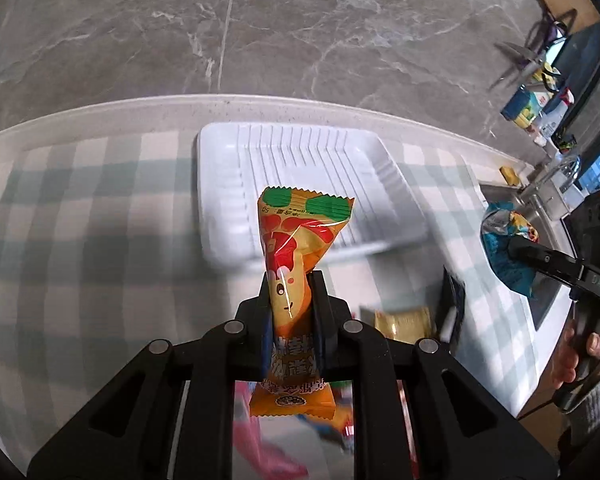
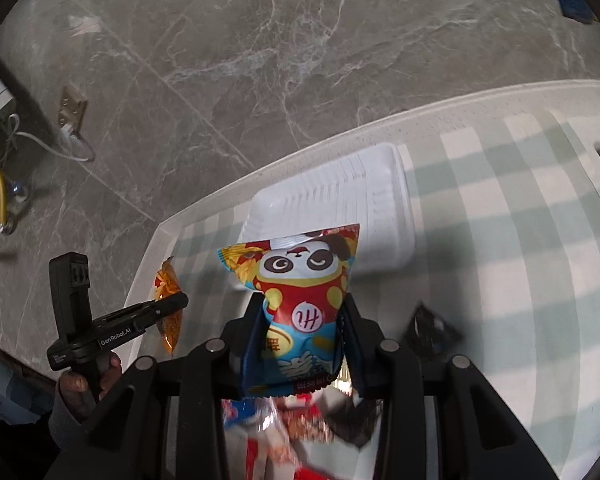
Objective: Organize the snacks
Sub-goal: 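Carry both packets over the white tray and open both tools to drop them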
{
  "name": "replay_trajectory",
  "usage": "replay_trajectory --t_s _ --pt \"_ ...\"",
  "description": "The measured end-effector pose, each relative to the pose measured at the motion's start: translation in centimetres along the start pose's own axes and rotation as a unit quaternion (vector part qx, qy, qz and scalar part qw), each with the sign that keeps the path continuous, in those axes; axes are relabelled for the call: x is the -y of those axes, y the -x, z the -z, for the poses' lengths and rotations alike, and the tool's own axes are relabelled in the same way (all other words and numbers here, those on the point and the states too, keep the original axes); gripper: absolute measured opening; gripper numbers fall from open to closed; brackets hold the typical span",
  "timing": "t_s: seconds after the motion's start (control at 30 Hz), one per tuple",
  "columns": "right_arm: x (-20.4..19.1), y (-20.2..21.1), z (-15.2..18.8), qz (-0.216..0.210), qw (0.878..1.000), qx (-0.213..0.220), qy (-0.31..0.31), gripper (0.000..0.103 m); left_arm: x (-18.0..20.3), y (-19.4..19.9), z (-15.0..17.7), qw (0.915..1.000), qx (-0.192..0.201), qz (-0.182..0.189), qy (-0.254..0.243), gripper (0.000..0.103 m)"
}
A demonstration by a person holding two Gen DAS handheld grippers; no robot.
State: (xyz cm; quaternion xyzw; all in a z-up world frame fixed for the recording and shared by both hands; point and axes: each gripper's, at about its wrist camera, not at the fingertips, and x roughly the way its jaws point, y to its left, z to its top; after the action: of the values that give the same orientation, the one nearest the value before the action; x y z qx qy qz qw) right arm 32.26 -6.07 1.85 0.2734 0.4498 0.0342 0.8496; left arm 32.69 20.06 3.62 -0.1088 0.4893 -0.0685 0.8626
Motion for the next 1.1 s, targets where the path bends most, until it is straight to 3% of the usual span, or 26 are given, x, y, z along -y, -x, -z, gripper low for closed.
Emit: replay_trajectory --t_s 0.37,0.63,1.1 --pt "2.0 -9.3 -6.2 0.031 0.999 -0.042 -0.012 0.040 -2.6 -10.4 -8.3 0.9987 -0.040 -0.023 -0.021 0.015" --pt "3.1 -14.0 -7.3 0.085 0.994 -0.068 0.011 0.046 -3.9 -15.8 -10.2 0.9972 -0.054 -0.045 -0.025 0.015" --pt "2.0 -11.8 -6.2 0.064 0.997 -0.044 0.024 0.054 -2.7 -14.6 -10.0 0.9994 -0.021 -0.027 -0.005 0.017"
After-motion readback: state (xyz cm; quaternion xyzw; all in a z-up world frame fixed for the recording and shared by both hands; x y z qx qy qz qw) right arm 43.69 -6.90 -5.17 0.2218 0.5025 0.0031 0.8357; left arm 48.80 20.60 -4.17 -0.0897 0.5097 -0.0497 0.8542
